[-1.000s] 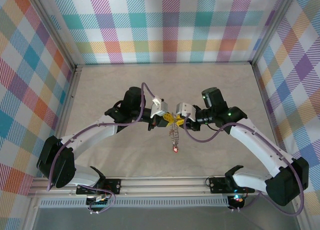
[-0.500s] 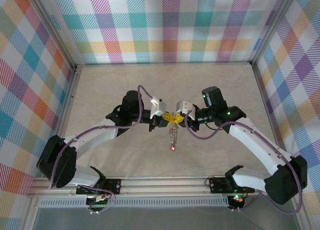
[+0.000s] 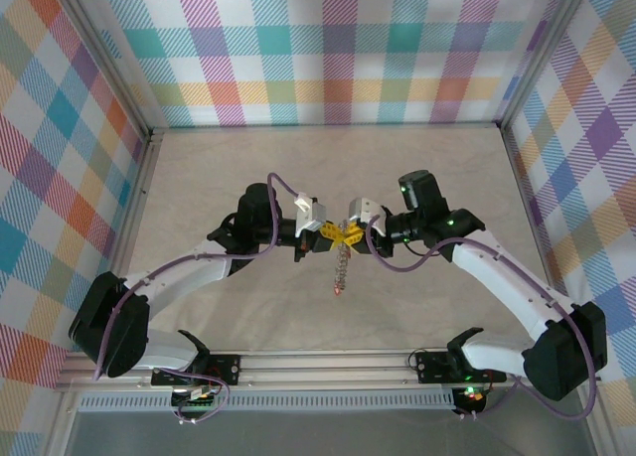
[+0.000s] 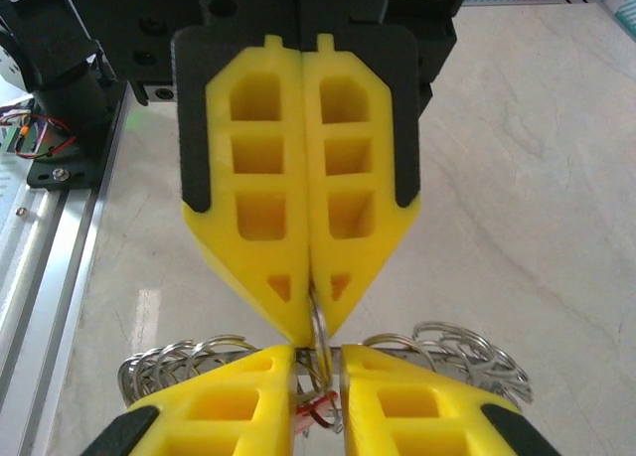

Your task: Put the keys on the keyring

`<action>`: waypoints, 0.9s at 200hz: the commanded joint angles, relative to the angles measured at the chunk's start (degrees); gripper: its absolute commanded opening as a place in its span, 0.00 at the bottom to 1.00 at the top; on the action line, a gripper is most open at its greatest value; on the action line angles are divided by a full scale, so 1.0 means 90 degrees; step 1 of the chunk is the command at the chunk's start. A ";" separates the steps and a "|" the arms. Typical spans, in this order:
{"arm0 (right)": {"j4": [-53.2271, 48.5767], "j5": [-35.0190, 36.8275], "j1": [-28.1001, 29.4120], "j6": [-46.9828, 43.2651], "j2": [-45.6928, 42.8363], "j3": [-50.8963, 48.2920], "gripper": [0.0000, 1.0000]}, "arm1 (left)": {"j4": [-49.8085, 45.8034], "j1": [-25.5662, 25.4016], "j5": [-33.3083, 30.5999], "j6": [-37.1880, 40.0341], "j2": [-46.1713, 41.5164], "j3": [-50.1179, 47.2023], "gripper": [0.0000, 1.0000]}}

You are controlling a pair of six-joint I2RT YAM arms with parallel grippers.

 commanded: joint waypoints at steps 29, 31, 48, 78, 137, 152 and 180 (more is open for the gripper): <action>-0.0074 -0.0574 -0.0145 0.0044 0.0049 0.0061 0.17 | 0.0535 0.0019 0.0274 0.0142 -0.0335 0.0047 0.00; -0.0079 -0.0568 -0.0142 0.0044 0.0060 0.0068 0.16 | 0.0550 0.0019 0.0274 0.0140 -0.0349 0.0045 0.00; 0.0015 -0.0682 -0.0144 0.0125 0.0027 0.0048 0.14 | 0.0459 0.0019 0.0293 0.0165 -0.0329 0.0109 0.00; 0.0019 -0.1013 -0.0144 0.0122 0.0157 0.0125 0.11 | 0.0486 0.0010 0.0324 0.0170 -0.0324 0.0058 0.00; -0.0233 -0.0345 -0.0142 0.0011 0.0158 0.0336 0.00 | -0.0430 -0.0001 -0.0259 0.0782 -0.0507 0.0130 0.09; -0.0497 0.0044 -0.0142 -0.0098 0.0056 0.0449 0.00 | -0.1807 -0.0001 -0.0369 0.1478 -0.0491 0.0543 0.18; -0.1020 0.0509 -0.0026 -0.0355 0.0107 0.0707 0.00 | -0.3335 0.0001 -0.0347 0.2055 -0.0223 0.1110 0.19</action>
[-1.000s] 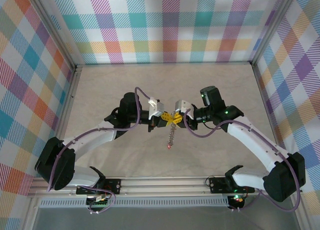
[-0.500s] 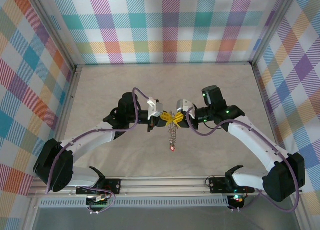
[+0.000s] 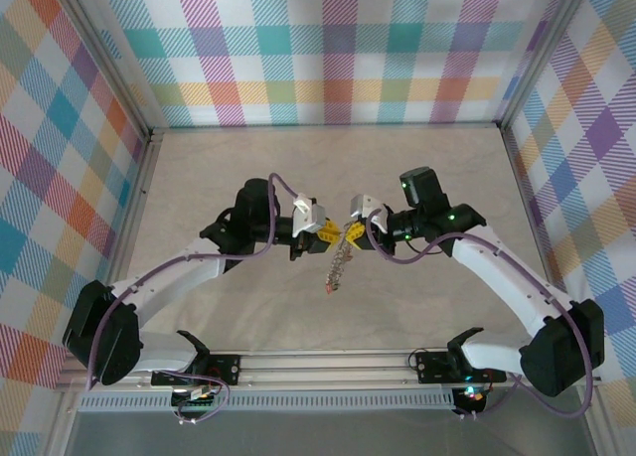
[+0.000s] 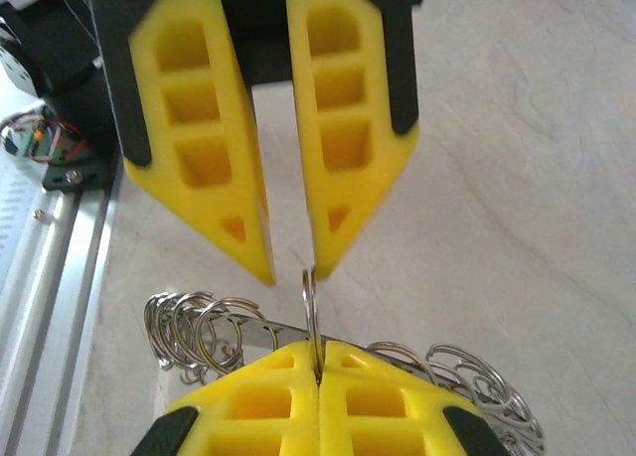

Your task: Put the keys on the keyring

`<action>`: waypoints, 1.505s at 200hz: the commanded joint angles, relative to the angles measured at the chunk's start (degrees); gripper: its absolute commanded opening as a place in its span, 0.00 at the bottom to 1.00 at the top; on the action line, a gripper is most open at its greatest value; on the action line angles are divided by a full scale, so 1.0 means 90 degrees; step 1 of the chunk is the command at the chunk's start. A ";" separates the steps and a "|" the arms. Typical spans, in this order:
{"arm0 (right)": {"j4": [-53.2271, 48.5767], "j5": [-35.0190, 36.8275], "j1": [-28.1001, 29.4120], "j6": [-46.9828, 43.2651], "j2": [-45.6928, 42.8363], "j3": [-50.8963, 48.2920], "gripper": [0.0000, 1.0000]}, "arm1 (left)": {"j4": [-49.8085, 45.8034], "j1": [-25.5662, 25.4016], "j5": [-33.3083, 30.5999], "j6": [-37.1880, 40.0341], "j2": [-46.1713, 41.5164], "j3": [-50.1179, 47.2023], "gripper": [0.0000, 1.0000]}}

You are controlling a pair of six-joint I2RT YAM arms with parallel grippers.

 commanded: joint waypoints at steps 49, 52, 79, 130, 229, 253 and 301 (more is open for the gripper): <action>-0.0210 0.0925 0.0382 -0.0310 -0.0043 0.0353 0.00 | -0.1495 -0.0101 0.0028 0.0656 0.0193 0.0548 0.21; -0.0202 0.0918 0.0391 -0.0306 -0.0043 0.0355 0.00 | -0.1473 -0.0101 -0.0001 0.0637 0.0188 0.0541 0.21; -0.0219 0.0832 0.0442 -0.0435 -0.0022 0.0349 0.00 | -0.1298 -0.0101 -0.0248 0.0461 0.0141 0.0531 0.21; -0.0179 0.0936 0.0502 -0.0566 0.0007 0.0183 0.00 | -0.0277 -0.0091 -0.0839 -0.0425 -0.0194 0.0049 0.30; 0.0127 0.0728 0.0560 -0.0451 -0.0062 0.0066 0.00 | -0.0708 -0.0335 -0.0126 -0.0312 0.0327 0.0580 0.34; 0.0179 0.0512 0.0567 -0.0480 -0.0125 0.0005 0.00 | -0.0905 -0.0335 -0.0325 -0.0239 0.0418 0.0702 0.14; 0.0363 0.0510 0.0560 -0.0422 -0.0322 -0.0164 0.00 | -0.1678 -0.0335 -0.0251 0.0417 0.0545 0.1021 0.00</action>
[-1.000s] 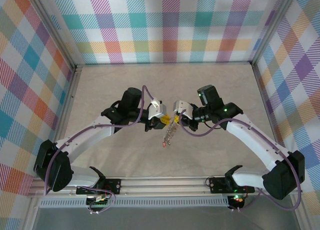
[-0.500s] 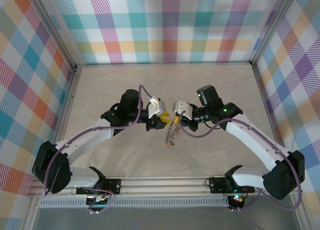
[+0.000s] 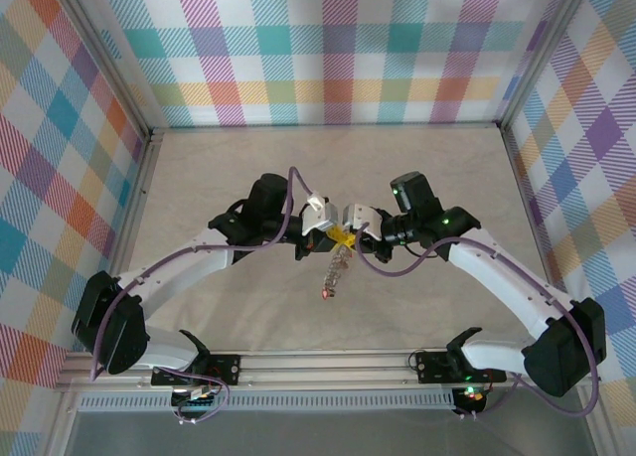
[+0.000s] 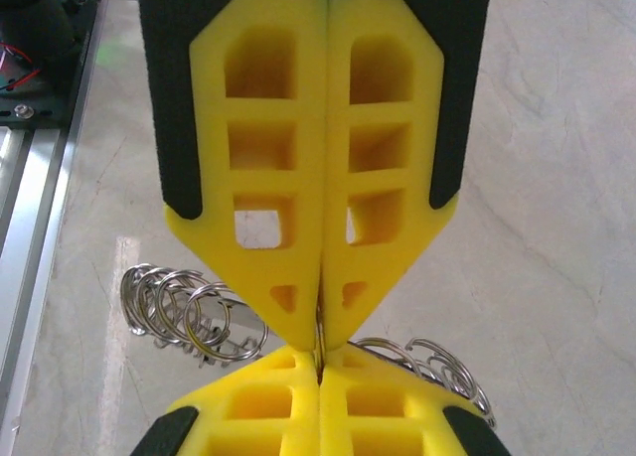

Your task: Put the keys on the keyring

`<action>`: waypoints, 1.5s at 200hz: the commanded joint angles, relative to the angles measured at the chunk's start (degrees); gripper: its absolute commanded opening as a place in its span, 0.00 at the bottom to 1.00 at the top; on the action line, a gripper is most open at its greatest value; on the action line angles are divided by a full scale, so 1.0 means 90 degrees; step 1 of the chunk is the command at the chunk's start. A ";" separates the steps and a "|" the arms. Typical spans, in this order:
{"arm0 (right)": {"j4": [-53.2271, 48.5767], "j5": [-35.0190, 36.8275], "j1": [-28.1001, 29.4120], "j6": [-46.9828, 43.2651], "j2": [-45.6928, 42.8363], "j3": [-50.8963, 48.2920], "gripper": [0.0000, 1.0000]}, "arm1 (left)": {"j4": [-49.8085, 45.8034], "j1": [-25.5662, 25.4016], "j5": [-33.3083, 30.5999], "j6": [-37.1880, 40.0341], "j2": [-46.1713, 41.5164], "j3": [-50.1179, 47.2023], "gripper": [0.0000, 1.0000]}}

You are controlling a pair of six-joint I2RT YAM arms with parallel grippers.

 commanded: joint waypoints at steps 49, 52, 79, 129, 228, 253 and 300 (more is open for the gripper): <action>0.0460 -0.0465 -0.0148 0.0102 -0.0420 -0.0213 0.00 | -0.0743 -0.0036 -0.0342 0.0512 0.0022 0.0431 0.08; 0.0470 -0.0479 -0.0157 0.0111 -0.0425 -0.0216 0.00 | -0.0761 -0.0038 -0.0349 0.0509 0.0032 0.0453 0.11; 0.0422 -0.0519 -0.0174 0.0084 -0.0376 -0.0179 0.00 | -0.0892 -0.0021 -0.0348 0.0551 0.0095 0.0527 0.17; 0.0498 -0.0611 -0.0179 0.0113 -0.0371 -0.0213 0.00 | -0.1078 -0.0027 -0.0137 0.0585 0.0142 0.0652 0.00; 0.1105 -0.0524 -0.0520 0.0649 -0.1145 -0.0877 0.32 | 0.0767 0.0293 0.1018 -0.0311 -0.0191 0.0039 0.00; 0.1066 -0.0672 -0.0534 0.0622 -0.1075 -0.0850 0.19 | 0.0978 0.0293 0.1022 -0.0343 -0.0228 -0.0077 0.00; 0.1176 -0.0796 -0.0541 0.0714 -0.0924 -0.0870 0.25 | 0.1281 0.0304 0.1109 -0.0430 -0.0295 -0.0239 0.00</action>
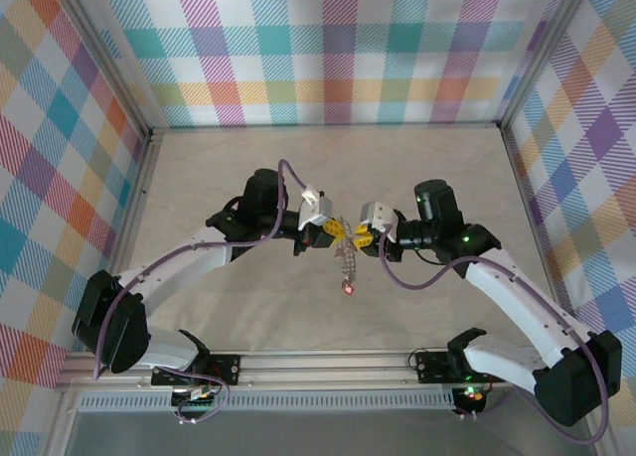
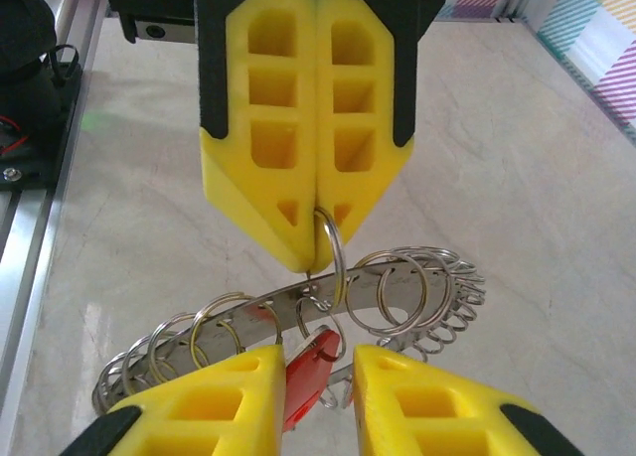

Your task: Put the keys on the keyring

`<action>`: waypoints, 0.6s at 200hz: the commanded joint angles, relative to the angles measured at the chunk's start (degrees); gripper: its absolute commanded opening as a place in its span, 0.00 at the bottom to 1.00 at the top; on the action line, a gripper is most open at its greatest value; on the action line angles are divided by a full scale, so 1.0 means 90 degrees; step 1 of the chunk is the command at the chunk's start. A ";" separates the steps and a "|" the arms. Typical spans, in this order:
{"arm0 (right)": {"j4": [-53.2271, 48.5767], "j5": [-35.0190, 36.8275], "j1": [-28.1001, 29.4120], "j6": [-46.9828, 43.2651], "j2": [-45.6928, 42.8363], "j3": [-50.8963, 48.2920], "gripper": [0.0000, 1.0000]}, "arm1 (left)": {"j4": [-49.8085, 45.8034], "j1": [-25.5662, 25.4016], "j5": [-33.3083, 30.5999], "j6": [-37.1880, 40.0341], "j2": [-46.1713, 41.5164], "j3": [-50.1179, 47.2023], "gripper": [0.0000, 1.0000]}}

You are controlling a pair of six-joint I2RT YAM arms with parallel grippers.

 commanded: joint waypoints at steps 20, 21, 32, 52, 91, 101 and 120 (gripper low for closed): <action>0.0375 -0.0380 -0.0023 0.0232 -0.0043 -0.0151 0.21 | 0.0583 0.0034 0.0442 -0.0034 -0.0286 -0.0146 0.00; 0.0388 -0.0381 -0.0025 0.0235 -0.0051 -0.0157 0.21 | 0.0582 0.0034 0.0442 -0.0028 -0.0279 -0.0146 0.00; 0.0443 -0.0391 -0.0028 0.0252 -0.0103 -0.0192 0.20 | 0.0553 0.0034 0.0490 0.0014 -0.0275 -0.0143 0.00; 0.0439 -0.0331 -0.0033 0.0199 -0.0226 -0.0203 0.22 | 0.0562 0.0041 0.0516 0.0036 -0.0269 -0.0138 0.00; 0.0527 -0.0630 -0.0026 0.0161 -0.0179 -0.0180 0.25 | 0.0464 0.0034 0.0600 0.0143 -0.0253 -0.0106 0.00; 0.0488 -0.0674 -0.0028 0.0140 -0.0110 -0.0128 0.25 | 0.0482 0.0034 0.0589 0.0134 -0.0237 -0.0115 0.00; 0.0439 -0.0826 -0.0028 0.0133 0.0021 -0.0068 0.14 | 0.0562 0.0032 0.0652 0.0087 -0.0212 -0.0116 0.00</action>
